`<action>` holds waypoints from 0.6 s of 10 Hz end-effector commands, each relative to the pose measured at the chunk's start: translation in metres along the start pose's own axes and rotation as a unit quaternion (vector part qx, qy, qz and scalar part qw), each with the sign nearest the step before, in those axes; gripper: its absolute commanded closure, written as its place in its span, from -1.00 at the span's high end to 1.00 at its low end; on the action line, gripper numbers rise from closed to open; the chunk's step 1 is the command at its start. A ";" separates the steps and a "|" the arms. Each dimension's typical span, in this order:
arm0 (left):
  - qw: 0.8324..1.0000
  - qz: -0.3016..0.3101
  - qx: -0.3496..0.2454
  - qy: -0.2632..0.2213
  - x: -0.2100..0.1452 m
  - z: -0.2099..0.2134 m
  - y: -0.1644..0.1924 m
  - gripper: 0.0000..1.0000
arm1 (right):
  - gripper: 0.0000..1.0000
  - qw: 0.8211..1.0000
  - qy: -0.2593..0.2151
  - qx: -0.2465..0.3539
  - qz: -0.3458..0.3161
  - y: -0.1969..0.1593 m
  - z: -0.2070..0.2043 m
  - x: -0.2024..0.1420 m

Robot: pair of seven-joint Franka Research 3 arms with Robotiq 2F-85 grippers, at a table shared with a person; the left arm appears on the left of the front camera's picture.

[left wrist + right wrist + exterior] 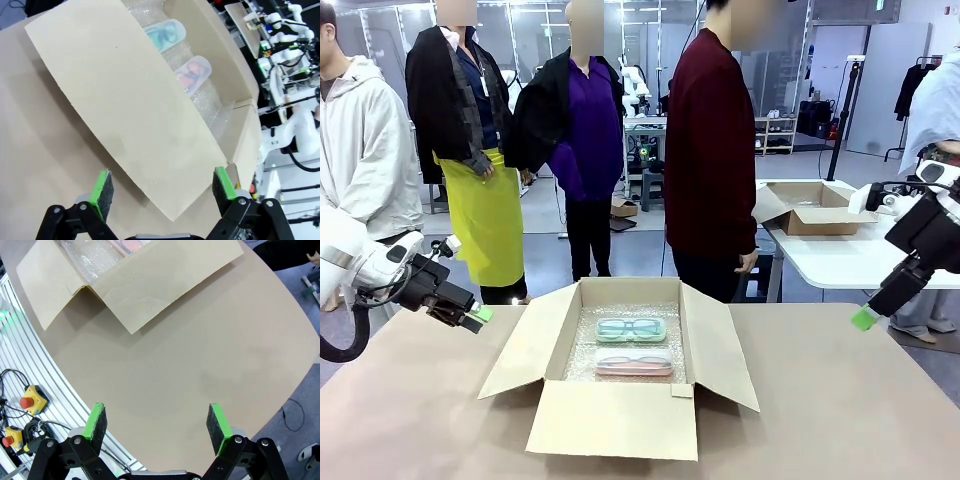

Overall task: Pack the glasses set securely to prepare it for shipping.
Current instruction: Position the Package Box on the left side of the table.

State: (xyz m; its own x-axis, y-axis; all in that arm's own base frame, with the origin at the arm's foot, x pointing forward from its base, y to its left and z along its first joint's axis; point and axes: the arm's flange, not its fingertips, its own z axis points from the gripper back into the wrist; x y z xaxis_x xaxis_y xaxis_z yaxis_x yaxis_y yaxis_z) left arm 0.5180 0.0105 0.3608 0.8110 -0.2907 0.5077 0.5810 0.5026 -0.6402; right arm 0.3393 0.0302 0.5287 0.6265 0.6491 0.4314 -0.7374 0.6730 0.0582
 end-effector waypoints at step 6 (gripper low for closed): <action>0.991 0.110 -0.080 -0.012 0.013 -0.019 0.069 1.00 | 1.00 1.000 0.003 -0.002 -0.002 0.002 0.001 0.000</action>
State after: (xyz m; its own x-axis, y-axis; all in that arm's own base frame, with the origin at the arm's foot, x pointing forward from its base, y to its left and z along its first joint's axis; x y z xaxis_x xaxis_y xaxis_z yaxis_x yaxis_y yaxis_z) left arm 0.5623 0.0286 0.3076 0.9087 -0.1739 0.3794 0.4163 0.4428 -0.7941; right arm 0.3393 0.0302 0.5285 0.6266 0.6492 0.4311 -0.7373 0.6730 0.0584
